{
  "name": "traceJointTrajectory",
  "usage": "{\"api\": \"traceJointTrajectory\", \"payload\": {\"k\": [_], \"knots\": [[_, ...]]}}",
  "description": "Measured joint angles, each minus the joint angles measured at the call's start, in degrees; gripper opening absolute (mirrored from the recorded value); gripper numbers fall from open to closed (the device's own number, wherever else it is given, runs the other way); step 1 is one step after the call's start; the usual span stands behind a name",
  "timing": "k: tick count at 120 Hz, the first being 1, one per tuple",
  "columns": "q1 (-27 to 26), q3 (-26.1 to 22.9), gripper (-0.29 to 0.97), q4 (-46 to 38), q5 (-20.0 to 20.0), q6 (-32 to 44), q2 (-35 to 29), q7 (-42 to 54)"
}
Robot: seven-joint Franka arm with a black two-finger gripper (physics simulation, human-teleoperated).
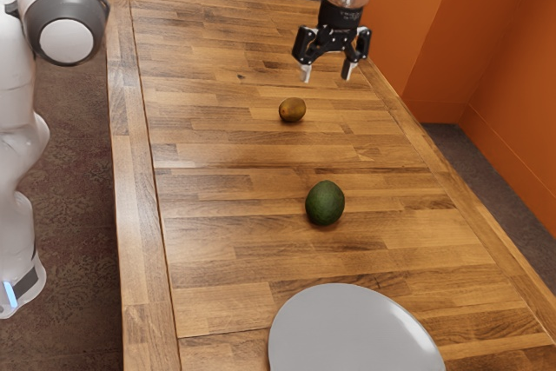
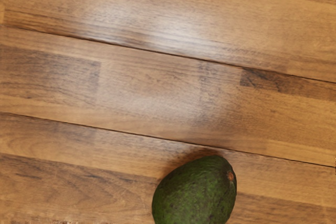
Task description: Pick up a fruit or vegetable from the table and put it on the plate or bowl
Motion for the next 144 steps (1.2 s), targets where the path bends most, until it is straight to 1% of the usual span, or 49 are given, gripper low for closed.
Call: {"api": "traceJointTrajectory", "payload": {"k": [15, 25, 31, 40, 47, 64, 74, 82, 90, 99, 105, 114, 125, 144], "knots": [[0.3, 0.0, 0.68, 0.0, 0.3, -0.2, -0.2, -7.9], [0.2, -0.4, 0.68, 0.1, -1.1, -0.2, -0.1, -12.2], [-0.9, -0.9, 0.68, 0.1, -1.8, -0.2, -0.1, -14.5], [-2.3, -1.2, 0.68, 0.1, -2.5, -0.2, 0.0, -16.1], [-2.4, -1.1, 0.68, 0.0, -2.8, -0.2, 0.0, -15.3], [-1.3, -0.9, 0.68, 0.0, -3.0, 0.1, 2.2, -7.4], [-2.4, -1.3, 0.68, -0.3, -3.1, 1.9, 4.6, -1.1], [-4.3, -1.6, 0.68, -3.1, -3.0, 4.4, 5.3, 3.5], [-5.2, -2.4, 0.68, -6.5, -3.0, 7.4, 5.7, 8.1], [-6.0, -2.5, 0.68, -12.5, -2.9, 11.5, 3.7, 13.1], [-7.0, -2.4, 0.68, -15.5, -1.9, 13.9, 1.5, 16.2], [-8.8, -2.4, 0.68, -17.6, -0.2, 16.5, -0.4, 20.3], [-10.3, -2.4, 0.68, -20.9, 0.6, 19.0, -1.8, 24.7], [-9.9, -2.1, 0.68, -26.3, 0.9, 21.8, -5.5, 30.6]]}}
